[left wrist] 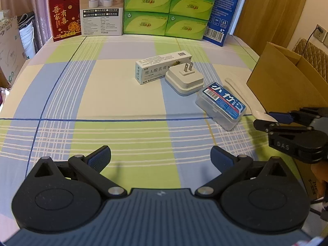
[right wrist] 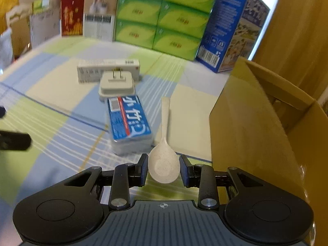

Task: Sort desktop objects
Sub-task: 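Lift the spoon with the right gripper while the left tool approaches the blue plastic box, then grasp the blue-labelled plastic box with the left gripper while the right holds the spoon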

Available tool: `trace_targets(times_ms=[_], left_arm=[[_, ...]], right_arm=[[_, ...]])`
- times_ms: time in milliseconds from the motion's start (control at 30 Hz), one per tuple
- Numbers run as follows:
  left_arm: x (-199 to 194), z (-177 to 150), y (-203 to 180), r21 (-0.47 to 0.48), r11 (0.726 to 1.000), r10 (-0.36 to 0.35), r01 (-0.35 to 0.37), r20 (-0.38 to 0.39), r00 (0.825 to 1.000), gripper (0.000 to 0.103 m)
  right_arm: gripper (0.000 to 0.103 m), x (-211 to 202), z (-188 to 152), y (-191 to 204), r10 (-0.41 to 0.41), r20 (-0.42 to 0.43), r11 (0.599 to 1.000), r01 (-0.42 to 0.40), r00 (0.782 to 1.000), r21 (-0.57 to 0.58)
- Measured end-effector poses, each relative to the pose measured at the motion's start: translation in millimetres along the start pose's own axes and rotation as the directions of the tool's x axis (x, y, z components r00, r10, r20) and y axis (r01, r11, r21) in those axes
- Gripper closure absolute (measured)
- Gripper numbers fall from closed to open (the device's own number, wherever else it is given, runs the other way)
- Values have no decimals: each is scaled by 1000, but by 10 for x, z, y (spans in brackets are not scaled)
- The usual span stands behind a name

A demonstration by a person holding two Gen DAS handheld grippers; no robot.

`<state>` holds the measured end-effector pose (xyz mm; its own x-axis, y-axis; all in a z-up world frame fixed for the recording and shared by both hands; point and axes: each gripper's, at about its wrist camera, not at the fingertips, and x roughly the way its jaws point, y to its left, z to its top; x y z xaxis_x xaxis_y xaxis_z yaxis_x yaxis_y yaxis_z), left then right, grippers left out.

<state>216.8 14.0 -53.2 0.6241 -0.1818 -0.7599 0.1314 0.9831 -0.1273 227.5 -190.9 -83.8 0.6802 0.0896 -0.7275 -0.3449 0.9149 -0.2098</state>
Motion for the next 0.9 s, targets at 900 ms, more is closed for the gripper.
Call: trace_targets(times_ms=[900], left_arm=[[534, 160, -254, -44, 998, -39, 39, -7, 999, 8]], right_arm=[[74, -155, -202, 241, 139, 2, 989, -139, 990, -58]])
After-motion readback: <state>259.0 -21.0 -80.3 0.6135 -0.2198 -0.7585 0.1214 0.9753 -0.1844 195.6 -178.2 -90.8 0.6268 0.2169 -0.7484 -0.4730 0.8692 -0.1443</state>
